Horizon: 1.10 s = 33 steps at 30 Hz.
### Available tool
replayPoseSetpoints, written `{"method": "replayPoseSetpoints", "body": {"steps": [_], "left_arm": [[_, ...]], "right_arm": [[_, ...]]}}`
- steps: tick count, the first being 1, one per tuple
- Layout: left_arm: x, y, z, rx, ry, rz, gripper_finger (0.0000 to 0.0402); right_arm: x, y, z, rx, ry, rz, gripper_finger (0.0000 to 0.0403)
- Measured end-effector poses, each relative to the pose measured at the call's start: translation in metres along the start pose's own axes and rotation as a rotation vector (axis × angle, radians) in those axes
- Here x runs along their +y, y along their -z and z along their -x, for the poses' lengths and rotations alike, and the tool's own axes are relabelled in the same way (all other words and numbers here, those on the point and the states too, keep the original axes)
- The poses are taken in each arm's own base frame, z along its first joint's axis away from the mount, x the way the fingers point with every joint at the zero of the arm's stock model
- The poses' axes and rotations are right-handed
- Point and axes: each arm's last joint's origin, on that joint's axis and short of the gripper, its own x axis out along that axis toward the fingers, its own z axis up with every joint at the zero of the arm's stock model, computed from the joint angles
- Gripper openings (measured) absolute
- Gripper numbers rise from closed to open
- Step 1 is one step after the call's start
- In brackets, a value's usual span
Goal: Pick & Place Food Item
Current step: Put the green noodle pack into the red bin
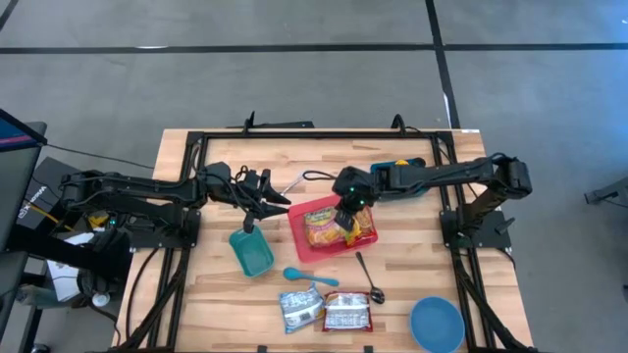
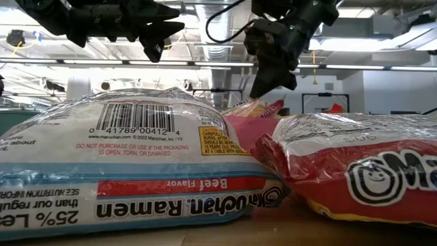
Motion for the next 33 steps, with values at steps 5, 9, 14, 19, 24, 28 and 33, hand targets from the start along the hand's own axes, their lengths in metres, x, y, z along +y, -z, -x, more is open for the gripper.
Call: {"method": "replayPoseSetpoints", "body": {"steps": [5, 9, 14, 19, 24, 28, 33], "left_arm": [[0.0, 0.0, 0.0, 0.0, 0.0, 0.0, 0.0112], [0.0, 0.0, 0.0, 0.0, 0.0, 0.0, 0.0112], [0.0, 0.0, 0.0, 0.0, 0.0, 0.0, 0.0112], [0.0, 0.0, 0.0, 0.0, 0.0, 0.0, 0.0112], [0.0, 0.0, 0.0, 0.0, 0.0, 0.0, 0.0112], [0.0, 0.0, 0.0, 0.0, 0.0, 0.0, 0.0112], [0.0, 0.0, 0.0, 0.0, 0.0, 0.0, 0.0112]], "right_arm": [[0.0002, -0.0004, 0.0, -0.004, -0.002, 0.0, 0.0], [0.0005, -0.0005, 0.0, -0.006, -0.003, 0.001, 0.0], [0.0003, -0.0006, 0.0, -0.006, -0.002, 0.002, 0.0], [0.0004, -0.0005, 0.0, -0.006, -0.003, 0.004, 0.0], [0.0003, -0.0004, 0.0, -0.004, -0.002, 0.004, 0.0], [0.0001, 0.0001, 0.0, 0.001, 0.0, 0.004, 0.0], [-0.0002, 0.0009, 0.0, 0.009, 0.003, 0.004, 0.0002]]}}
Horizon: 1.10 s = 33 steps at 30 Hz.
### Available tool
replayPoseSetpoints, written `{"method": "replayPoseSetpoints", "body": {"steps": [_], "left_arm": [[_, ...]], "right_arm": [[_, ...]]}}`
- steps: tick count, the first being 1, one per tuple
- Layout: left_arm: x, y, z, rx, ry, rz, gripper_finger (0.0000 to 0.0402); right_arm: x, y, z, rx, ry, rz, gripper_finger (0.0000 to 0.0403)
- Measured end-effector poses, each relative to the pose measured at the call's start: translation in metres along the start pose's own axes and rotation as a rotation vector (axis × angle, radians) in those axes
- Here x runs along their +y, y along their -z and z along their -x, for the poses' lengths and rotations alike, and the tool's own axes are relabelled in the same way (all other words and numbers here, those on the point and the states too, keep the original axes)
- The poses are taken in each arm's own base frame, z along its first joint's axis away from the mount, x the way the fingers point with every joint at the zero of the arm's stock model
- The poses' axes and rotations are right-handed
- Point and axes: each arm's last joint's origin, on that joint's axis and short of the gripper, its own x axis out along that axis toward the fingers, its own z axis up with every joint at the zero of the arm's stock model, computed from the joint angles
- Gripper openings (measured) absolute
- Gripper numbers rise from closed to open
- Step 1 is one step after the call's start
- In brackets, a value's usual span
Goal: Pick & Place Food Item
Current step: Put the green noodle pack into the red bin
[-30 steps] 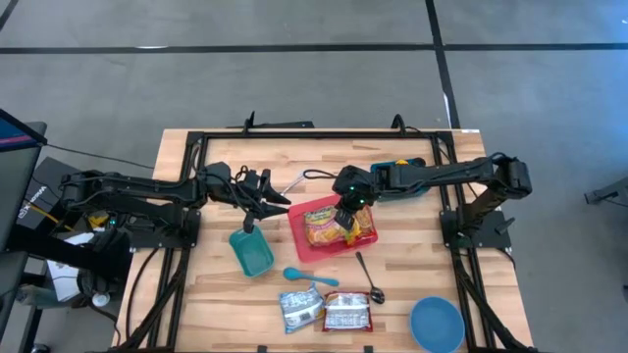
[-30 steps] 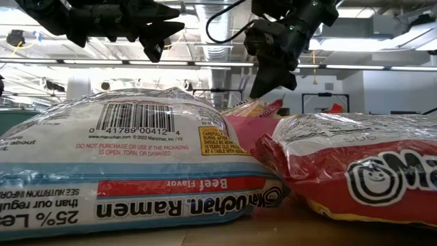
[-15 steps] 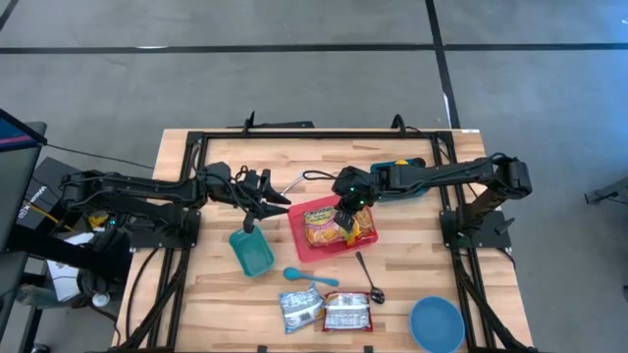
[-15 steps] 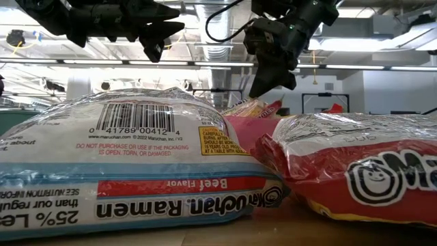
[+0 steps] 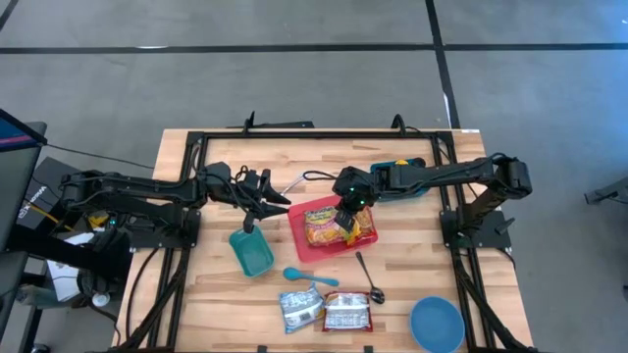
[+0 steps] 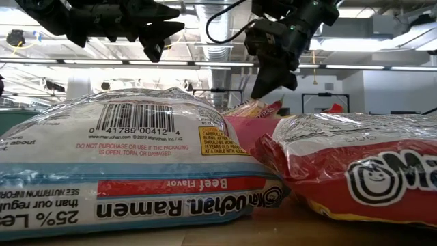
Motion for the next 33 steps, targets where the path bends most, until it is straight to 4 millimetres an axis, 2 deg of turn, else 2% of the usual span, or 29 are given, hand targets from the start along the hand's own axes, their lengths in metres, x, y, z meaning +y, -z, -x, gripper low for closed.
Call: {"method": "replayPoseSetpoints", "body": {"steps": [10, 24, 33], "left_arm": [[0.0, 0.0, 0.0, 0.0, 0.0, 0.0, 0.0112], [0.0, 0.0, 0.0, 0.0, 0.0, 0.0, 0.0112], [0.0, 0.0, 0.0, -0.004, -0.017, -0.023, 0.0112]], "right_arm": [[0.0, 0.001, 0.0, 0.006, 0.002, 0.0, 0.0063], [0.0, 0.001, 0.001, 0.02, 0.005, 0.018, 0.0067], [0.003, -0.008, 0.01, 0.013, 0.003, 0.036, 0.0067]]}}
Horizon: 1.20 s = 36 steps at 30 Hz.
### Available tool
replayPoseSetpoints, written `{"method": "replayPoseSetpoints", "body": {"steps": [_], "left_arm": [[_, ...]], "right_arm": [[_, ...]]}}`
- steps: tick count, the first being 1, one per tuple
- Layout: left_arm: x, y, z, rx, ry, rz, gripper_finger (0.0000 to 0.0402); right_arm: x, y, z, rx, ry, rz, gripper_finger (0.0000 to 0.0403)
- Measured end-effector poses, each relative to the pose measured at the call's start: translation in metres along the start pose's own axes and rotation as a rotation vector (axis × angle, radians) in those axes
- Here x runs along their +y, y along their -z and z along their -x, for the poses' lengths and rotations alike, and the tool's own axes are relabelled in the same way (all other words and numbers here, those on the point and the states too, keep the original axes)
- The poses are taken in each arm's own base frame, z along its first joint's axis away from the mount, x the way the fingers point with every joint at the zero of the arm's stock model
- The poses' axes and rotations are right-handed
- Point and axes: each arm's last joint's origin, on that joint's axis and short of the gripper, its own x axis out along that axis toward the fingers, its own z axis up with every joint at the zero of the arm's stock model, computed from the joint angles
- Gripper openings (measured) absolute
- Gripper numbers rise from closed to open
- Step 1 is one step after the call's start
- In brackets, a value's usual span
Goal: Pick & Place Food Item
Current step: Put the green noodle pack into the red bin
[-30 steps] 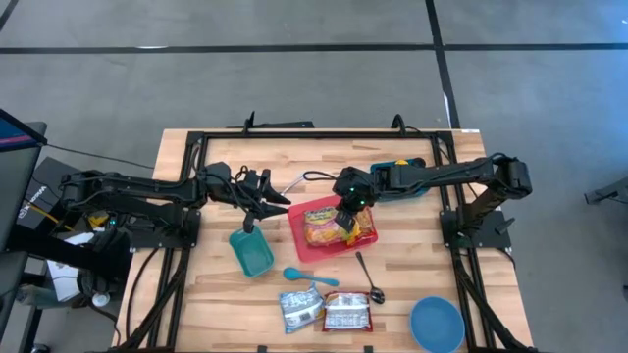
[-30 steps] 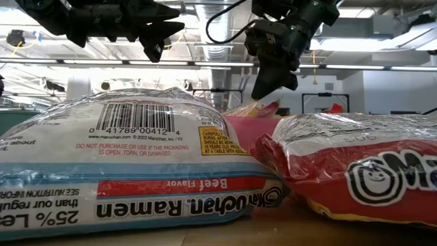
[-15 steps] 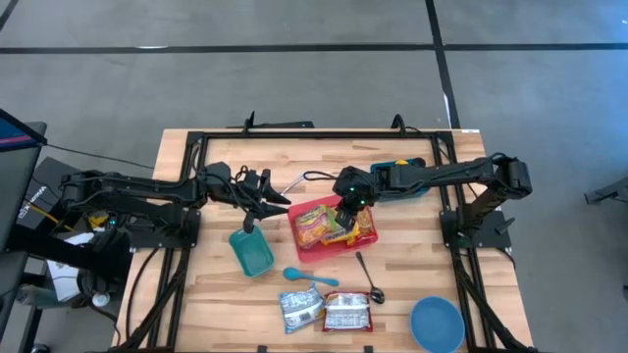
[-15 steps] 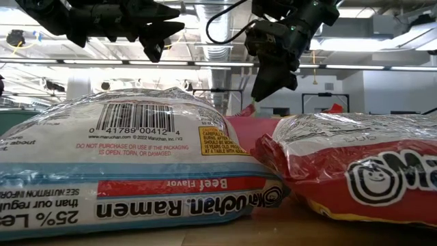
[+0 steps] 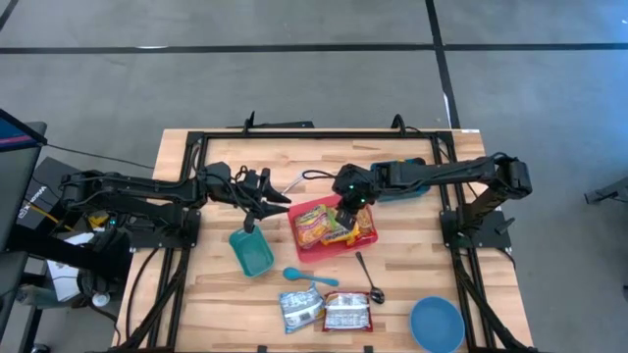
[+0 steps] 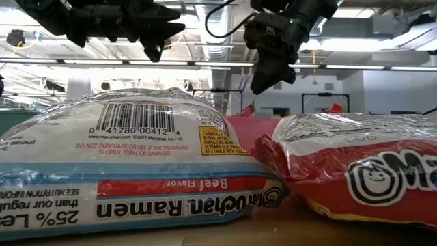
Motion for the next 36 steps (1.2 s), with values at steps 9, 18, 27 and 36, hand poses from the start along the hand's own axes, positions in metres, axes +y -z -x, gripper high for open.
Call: {"method": "replayPoseSetpoints", "body": {"steps": [9, 18, 27, 36], "left_arm": [[0.0, 0.0, 0.0, 0.0, -0.002, 0.0, 0.0112], [0.0, 0.0, 0.0, 0.001, -0.002, 0.001, 0.0112], [0.0, 0.0, 0.0, 0.0, -0.01, 0.001, 0.0112], [0.001, 0.0, 0.0, -0.007, -0.043, 0.001, 0.0112]], "right_arm": [[0.003, -0.004, 0.005, -0.056, 0.099, 0.043, 0.005], [0.011, -0.002, 0.007, -0.134, 0.282, 0.102, 0.0004], [0.012, -0.006, 0.01, -0.255, 0.485, 0.091, 0.0012], [-0.001, -0.011, 0.01, -0.263, 0.529, 0.033, 0.0011]]}}
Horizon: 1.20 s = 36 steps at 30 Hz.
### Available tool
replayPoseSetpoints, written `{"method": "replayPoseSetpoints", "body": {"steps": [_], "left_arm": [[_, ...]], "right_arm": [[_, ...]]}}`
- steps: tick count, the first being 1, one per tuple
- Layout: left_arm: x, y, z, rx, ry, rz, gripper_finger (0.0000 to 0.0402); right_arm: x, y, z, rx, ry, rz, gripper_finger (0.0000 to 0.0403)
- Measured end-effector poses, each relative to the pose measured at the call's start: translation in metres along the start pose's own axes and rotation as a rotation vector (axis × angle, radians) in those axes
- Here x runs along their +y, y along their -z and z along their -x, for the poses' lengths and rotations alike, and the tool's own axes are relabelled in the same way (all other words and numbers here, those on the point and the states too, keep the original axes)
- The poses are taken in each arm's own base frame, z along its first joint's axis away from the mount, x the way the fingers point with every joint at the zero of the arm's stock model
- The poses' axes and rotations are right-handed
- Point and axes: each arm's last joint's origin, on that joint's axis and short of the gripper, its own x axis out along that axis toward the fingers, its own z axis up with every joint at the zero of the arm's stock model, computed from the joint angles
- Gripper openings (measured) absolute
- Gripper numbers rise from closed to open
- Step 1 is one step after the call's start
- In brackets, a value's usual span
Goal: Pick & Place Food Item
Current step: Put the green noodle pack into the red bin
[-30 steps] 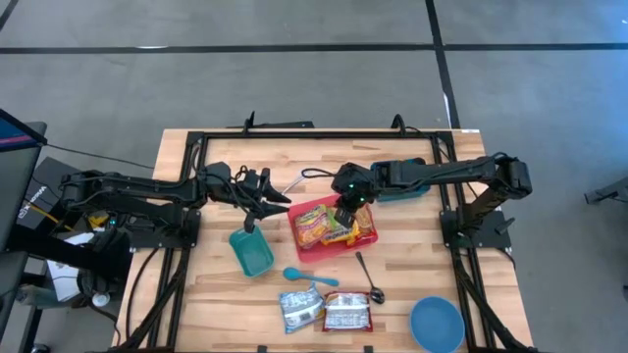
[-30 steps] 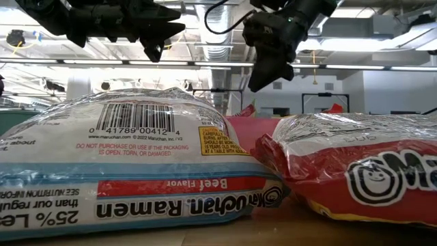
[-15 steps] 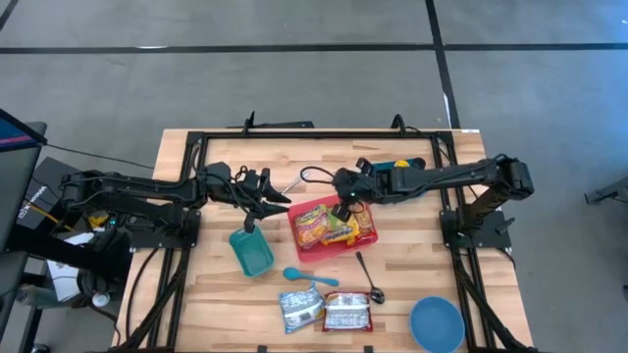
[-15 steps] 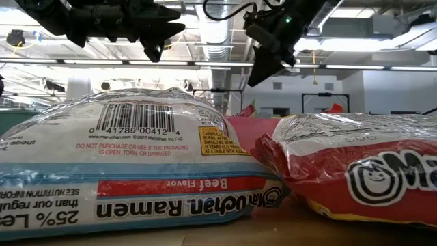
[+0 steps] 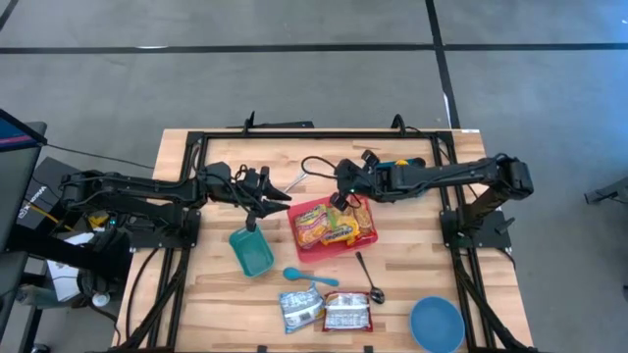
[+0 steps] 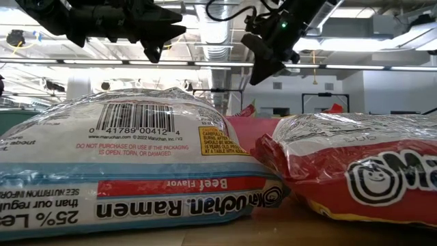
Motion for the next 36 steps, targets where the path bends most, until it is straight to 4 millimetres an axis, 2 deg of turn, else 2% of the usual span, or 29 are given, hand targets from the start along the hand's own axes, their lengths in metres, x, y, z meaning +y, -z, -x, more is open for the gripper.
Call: {"method": "replayPoseSetpoints", "body": {"steps": [6, 13, 20, 27, 31, 36], "left_arm": [[0.001, 0.005, 0.0, 0.049, -0.017, 0.015, 0.0112], [0.006, 0.009, 0.001, 0.066, -0.163, 0.05, 0.0112], [0.006, 0.009, 0.001, 0.069, -0.173, 0.051, 0.0112], [0.006, 0.012, 0.001, 0.093, -0.178, 0.056, 0.0112], [0.007, 0.013, 0.001, 0.109, -0.181, 0.06, 0.0112], [0.007, 0.016, 0.002, 0.134, -0.186, 0.065, 0.0112]], "right_arm": [[-0.014, -0.003, -0.008, -0.006, 0.098, 0.002, 0.001], [-0.021, -0.004, -0.012, -0.003, 0.133, -0.017, 0.001], [0.002, 0.0, -0.006, 0.02, -0.079, 0.082, 0.001], [0.031, 0.0, 0.009, -0.013, -0.536, 0.244, 0.001], [0.038, -0.001, 0.011, -0.078, -0.588, 0.259, 0.001], [0.035, 0.019, -0.007, -0.086, -0.577, 0.248, 0.0004]]}}
